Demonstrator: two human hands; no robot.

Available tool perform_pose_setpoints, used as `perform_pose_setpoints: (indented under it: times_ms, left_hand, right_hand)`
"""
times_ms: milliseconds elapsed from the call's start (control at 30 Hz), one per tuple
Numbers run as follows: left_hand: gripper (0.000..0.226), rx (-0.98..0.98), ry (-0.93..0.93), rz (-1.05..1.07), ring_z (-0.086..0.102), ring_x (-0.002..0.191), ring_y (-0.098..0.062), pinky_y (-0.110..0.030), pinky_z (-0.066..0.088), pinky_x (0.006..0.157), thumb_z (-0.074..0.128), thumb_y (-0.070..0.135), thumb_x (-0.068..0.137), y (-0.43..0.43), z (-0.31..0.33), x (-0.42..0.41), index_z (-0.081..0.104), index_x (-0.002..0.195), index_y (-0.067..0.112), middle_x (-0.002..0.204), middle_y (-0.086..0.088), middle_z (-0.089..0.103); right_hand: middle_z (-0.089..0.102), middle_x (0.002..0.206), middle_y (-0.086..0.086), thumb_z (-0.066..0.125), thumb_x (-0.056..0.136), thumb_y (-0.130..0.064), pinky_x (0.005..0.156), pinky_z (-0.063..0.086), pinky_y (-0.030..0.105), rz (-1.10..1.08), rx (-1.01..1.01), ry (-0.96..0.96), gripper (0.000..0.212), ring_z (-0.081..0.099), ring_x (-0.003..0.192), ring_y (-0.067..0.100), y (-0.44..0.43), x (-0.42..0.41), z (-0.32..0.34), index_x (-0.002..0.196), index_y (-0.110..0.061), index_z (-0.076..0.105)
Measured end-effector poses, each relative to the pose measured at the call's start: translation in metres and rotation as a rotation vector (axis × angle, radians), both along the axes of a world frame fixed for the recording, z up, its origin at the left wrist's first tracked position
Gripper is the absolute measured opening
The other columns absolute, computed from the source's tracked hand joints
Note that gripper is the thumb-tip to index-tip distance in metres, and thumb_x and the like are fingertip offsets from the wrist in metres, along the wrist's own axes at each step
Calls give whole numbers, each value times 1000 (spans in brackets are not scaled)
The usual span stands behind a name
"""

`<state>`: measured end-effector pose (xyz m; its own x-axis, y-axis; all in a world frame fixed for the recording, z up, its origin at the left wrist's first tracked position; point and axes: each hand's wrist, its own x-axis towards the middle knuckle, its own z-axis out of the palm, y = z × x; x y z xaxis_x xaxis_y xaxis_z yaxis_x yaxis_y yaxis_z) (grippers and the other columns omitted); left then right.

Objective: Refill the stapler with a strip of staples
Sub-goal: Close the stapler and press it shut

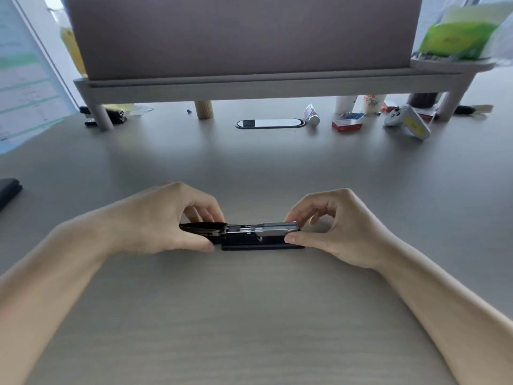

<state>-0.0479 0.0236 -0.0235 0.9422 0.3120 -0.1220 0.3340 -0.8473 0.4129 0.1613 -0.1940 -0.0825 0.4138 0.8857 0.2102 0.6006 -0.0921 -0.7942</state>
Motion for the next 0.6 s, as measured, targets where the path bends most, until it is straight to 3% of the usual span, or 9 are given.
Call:
perform_pose_setpoints:
  times_ms: [167, 333, 400, 467, 600]
  left_hand:
    - [25, 162, 45, -83, 66, 92, 1, -10, 46, 73, 85, 35, 83, -4, 9, 0, 77, 105, 44, 91, 19, 72]
    - [31, 413, 124, -152, 61, 82, 2, -20, 48, 75, 83, 39, 82, -13, 37, 8, 77, 112, 40, 90, 19, 65]
    - [38, 385, 31, -81, 64, 81, 4, -9, 43, 68, 89, 44, 75, -12, 48, 6, 76, 110, 40, 87, 22, 68]
    - [41, 320, -105, -30, 64, 87, 10, -7, 44, 65, 95, 44, 67, -13, 53, 6, 75, 102, 40, 82, 20, 73]
    - [44, 48, -306, 28, 78, 76, -3, -34, 64, 82, 101, 30, 63, -28, 39, 17, 75, 98, 28, 82, 9, 82]
  right_hand:
    - [81, 80, -14, 93, 76, -28, 79, 50, 17, -61, 8, -53, 15, 70, 78, -2, -3, -8, -1, 86, -30, 83]
    - [81, 81, -12, 94, 73, -31, 77, 57, 29, -147, 4, -17, 17, 72, 76, 10, -7, -13, -4, 85, -34, 82]
    - [81, 81, -11, 94, 73, -29, 76, 57, 27, -156, 8, -12, 17, 73, 76, 10, -8, -14, -4, 85, -34, 83]
    - [81, 81, -12, 94, 73, -29, 74, 55, 23, -152, 9, -17, 18, 72, 73, 5, -8, -15, -4, 85, -34, 83]
    - [81, 82, -14, 94, 73, -27, 79, 56, 23, -152, 12, -34, 18, 72, 78, 6, -8, -15, -3, 85, -33, 82]
